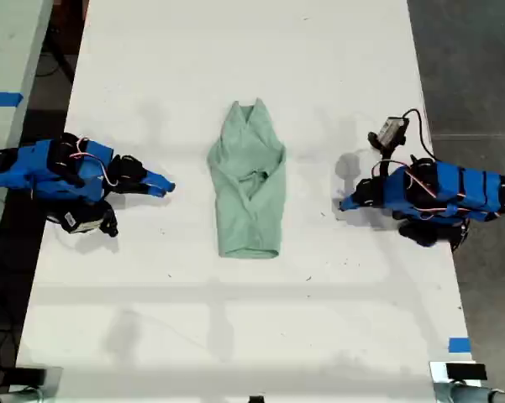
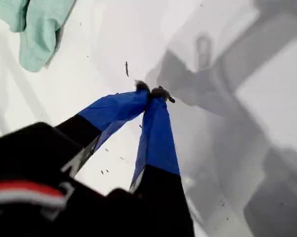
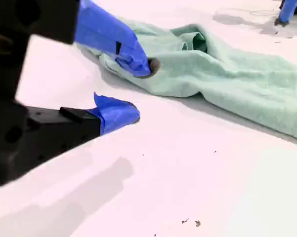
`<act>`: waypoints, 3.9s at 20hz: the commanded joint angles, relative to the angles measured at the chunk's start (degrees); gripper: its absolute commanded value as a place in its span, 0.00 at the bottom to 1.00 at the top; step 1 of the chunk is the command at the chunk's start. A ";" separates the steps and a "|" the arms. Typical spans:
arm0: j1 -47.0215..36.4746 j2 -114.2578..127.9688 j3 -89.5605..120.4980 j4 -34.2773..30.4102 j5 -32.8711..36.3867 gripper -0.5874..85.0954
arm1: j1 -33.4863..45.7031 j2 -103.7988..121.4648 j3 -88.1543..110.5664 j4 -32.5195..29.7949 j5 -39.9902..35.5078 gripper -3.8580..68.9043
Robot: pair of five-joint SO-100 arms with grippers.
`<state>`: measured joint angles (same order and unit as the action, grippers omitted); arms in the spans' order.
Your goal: Fold t shirt
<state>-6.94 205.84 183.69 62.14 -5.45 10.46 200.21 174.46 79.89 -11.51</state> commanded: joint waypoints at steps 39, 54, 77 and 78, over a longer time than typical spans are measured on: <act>13.10 -143.44 -117.69 6.68 8.44 0.01 | -18.28 -124.28 -103.80 -3.08 2.02 0.33; 20.30 -137.90 -120.32 9.84 5.19 0.01 | -23.64 -130.87 -114.43 -2.37 5.36 0.04; -36.04 -141.50 -122.17 16.35 20.04 0.32 | 27.60 -137.37 -120.76 -13.45 -19.25 0.41; -36.65 -141.77 -122.17 17.23 21.01 0.36 | 28.21 -137.64 -120.76 -12.04 -19.78 0.49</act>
<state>-41.66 64.16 68.47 79.54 13.45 36.91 62.14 57.83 67.32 -29.36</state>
